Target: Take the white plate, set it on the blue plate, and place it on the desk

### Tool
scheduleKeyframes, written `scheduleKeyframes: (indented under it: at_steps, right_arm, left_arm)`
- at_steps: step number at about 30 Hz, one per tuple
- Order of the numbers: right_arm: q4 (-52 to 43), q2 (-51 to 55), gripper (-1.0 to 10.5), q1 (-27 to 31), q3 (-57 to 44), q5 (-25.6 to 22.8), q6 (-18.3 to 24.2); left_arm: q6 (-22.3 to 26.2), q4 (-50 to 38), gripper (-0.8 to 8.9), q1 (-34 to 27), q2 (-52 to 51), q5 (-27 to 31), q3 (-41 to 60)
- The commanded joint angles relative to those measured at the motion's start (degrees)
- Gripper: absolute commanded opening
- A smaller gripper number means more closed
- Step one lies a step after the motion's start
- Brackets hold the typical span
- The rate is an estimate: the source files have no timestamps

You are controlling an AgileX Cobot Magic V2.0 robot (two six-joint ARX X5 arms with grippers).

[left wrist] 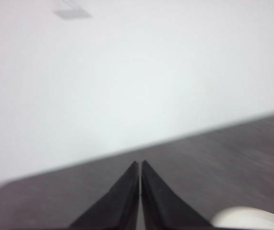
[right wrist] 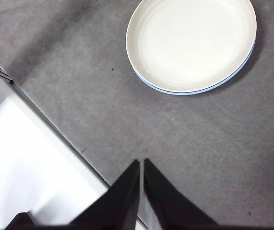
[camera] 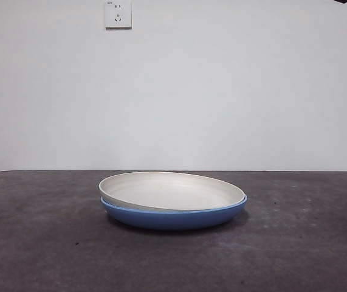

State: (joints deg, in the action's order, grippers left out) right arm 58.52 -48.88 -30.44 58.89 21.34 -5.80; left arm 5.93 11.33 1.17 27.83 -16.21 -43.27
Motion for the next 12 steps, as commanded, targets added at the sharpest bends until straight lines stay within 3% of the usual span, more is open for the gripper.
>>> scheduleKeyframes:
  at_steps: [1,12]
  right_arm:
    - [-0.3,-0.4,0.1,-0.5,1.0,0.1,0.5]
    - [-0.3,-0.4,0.1,-0.5,1.0,0.1,0.5]
  left_arm:
    - [0.9,-4.0,0.09,-2.2,-4.3,2.5,5.2]
    - [-2.6,-8.5,0.09,-5.9,-19.8,4.9,27.8]
